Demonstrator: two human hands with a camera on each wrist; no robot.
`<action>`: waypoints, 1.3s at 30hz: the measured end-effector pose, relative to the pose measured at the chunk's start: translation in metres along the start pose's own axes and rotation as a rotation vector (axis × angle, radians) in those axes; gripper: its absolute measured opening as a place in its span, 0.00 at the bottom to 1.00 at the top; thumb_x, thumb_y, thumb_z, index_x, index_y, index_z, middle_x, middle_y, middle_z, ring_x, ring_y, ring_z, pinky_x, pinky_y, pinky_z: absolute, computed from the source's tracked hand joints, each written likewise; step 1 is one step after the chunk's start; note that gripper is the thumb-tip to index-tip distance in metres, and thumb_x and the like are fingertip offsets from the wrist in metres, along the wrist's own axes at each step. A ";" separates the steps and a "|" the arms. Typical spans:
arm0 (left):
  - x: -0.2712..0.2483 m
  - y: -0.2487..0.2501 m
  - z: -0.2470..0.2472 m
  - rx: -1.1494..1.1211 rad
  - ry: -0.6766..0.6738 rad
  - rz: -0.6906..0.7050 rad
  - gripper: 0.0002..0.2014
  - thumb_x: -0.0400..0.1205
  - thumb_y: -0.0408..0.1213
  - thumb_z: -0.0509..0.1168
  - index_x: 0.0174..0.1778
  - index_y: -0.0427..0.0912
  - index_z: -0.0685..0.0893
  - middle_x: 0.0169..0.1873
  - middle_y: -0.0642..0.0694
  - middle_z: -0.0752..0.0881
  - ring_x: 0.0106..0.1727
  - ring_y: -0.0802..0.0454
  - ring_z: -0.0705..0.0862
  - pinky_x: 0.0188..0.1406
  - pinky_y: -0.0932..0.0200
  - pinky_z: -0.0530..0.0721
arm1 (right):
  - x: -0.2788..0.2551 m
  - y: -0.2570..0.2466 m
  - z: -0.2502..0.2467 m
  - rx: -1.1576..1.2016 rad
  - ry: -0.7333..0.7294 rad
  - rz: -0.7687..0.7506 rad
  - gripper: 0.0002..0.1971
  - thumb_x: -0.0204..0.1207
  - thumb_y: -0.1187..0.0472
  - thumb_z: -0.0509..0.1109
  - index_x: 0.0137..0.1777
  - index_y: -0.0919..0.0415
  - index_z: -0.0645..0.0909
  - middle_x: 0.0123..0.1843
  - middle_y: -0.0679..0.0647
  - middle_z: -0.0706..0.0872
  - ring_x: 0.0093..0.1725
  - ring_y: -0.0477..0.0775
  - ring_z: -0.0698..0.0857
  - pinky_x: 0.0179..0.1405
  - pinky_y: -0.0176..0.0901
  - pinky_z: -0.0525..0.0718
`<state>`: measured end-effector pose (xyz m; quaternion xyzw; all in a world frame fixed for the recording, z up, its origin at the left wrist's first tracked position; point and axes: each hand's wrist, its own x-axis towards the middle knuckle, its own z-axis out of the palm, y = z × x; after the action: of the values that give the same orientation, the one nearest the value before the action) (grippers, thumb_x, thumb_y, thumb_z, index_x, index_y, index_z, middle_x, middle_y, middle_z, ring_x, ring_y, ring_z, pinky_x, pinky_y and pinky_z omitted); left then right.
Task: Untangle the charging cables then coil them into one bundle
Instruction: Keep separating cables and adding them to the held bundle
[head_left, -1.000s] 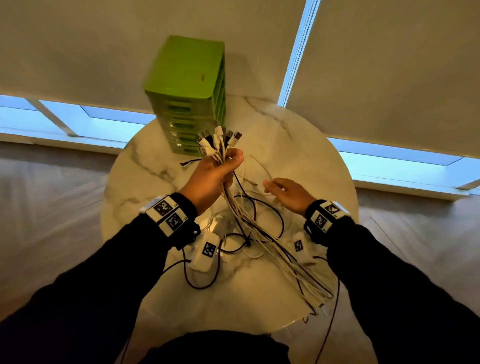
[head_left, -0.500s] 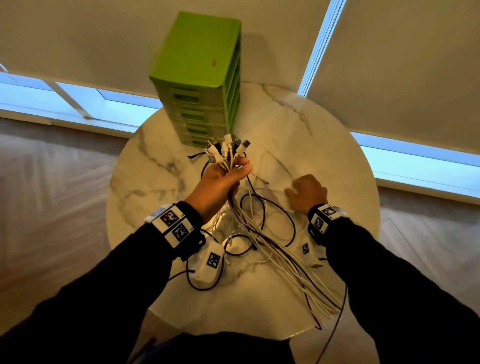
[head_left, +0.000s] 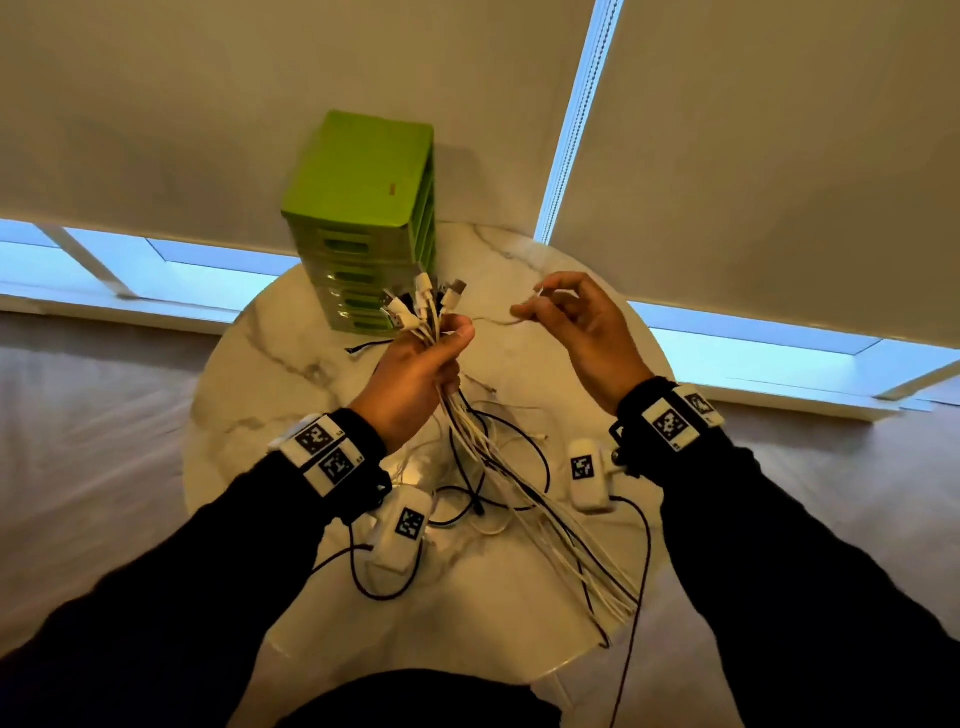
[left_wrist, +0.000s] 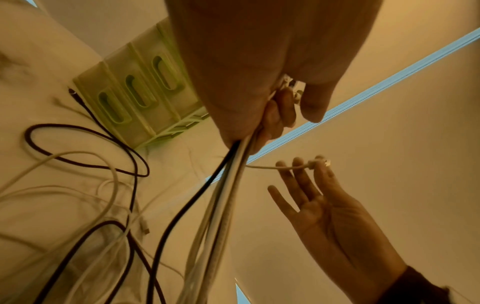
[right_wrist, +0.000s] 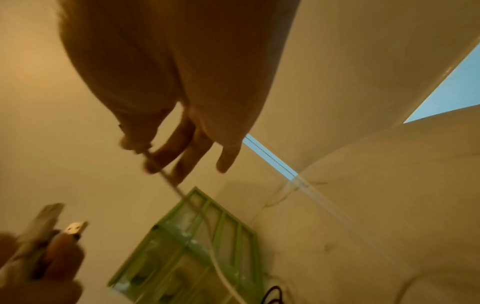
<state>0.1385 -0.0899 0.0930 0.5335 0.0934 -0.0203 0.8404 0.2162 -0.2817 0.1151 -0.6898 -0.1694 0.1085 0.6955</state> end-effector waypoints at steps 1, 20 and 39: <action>-0.005 0.002 0.002 0.001 -0.007 0.018 0.06 0.80 0.39 0.69 0.50 0.44 0.81 0.32 0.50 0.65 0.23 0.59 0.65 0.26 0.62 0.70 | -0.010 -0.007 0.008 0.010 -0.055 0.000 0.08 0.84 0.68 0.68 0.61 0.69 0.77 0.49 0.71 0.89 0.54 0.65 0.90 0.62 0.50 0.87; -0.069 0.020 -0.008 0.124 -0.057 0.003 0.10 0.83 0.45 0.71 0.50 0.43 0.81 0.32 0.47 0.67 0.30 0.51 0.66 0.30 0.55 0.66 | -0.116 -0.007 0.070 -0.249 -0.275 0.036 0.13 0.90 0.56 0.59 0.49 0.63 0.78 0.40 0.59 0.86 0.41 0.56 0.85 0.50 0.50 0.83; -0.091 -0.006 0.008 0.241 -0.026 0.008 0.24 0.82 0.65 0.56 0.66 0.57 0.83 0.53 0.42 0.92 0.59 0.52 0.89 0.62 0.49 0.86 | -0.116 -0.021 0.093 -0.478 -0.133 0.005 0.12 0.89 0.55 0.60 0.45 0.51 0.80 0.34 0.46 0.84 0.34 0.46 0.83 0.42 0.49 0.82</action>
<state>0.0493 -0.1054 0.1066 0.6308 0.0771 -0.0350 0.7713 0.0718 -0.2407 0.1256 -0.8263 -0.2340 0.1123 0.4998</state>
